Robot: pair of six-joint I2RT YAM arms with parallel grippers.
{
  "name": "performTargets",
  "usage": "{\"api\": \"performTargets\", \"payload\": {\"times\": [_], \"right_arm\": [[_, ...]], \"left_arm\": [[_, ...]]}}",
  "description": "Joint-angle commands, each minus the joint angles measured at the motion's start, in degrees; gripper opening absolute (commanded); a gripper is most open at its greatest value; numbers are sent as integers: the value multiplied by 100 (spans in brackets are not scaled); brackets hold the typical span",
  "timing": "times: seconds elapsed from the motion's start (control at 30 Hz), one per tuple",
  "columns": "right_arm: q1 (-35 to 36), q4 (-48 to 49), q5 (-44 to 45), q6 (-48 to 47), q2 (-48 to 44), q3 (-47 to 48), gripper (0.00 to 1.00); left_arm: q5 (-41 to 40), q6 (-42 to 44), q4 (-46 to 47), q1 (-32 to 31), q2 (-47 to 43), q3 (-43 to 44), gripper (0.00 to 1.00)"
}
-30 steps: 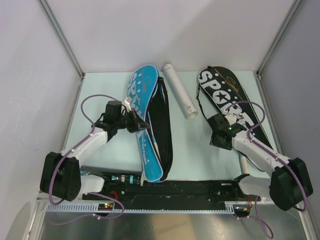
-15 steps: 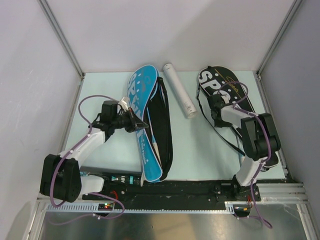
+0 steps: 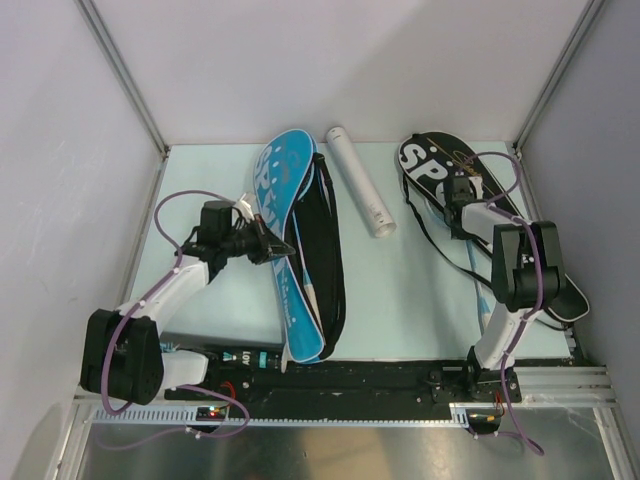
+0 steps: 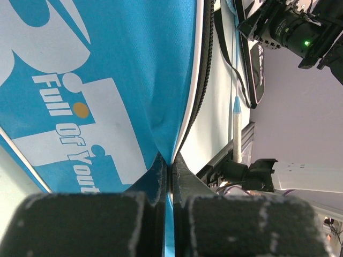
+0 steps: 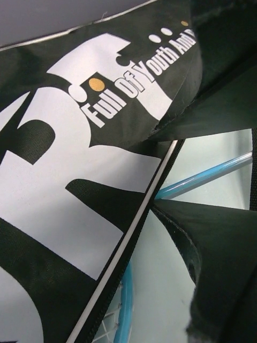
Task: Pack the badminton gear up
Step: Adjust the racket bag at the center of the board.
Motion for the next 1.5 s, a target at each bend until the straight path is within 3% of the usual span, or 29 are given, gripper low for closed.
{"api": "performTargets", "payload": {"times": [0.0,0.17,0.37,0.53,0.77,1.07,1.27,1.47], "right_arm": [[-204,-170,-919,89,-23,283,51],[-237,-963,-1413,461,-75,420,48],[-145,-1839,-1767,762,-861,703,50],[307,-2364,-2392,919,-1426,528,42],[1114,-1867,-2585,800,-1054,161,27],[1303,-1209,-1177,301,75,197,8],[1157,-853,111,-166,765,208,7],[809,-245,1761,-446,724,216,7]], "left_arm": [[175,105,164,140,-220,30,0],[172,107,167,171,-243,9,0],[165,92,165,173,-240,11,0],[162,94,170,170,-288,14,0],[179,79,163,173,-328,-4,0],[156,87,167,173,-316,-11,0],[162,86,170,181,-293,3,0],[147,82,168,189,-285,-8,0]]}}
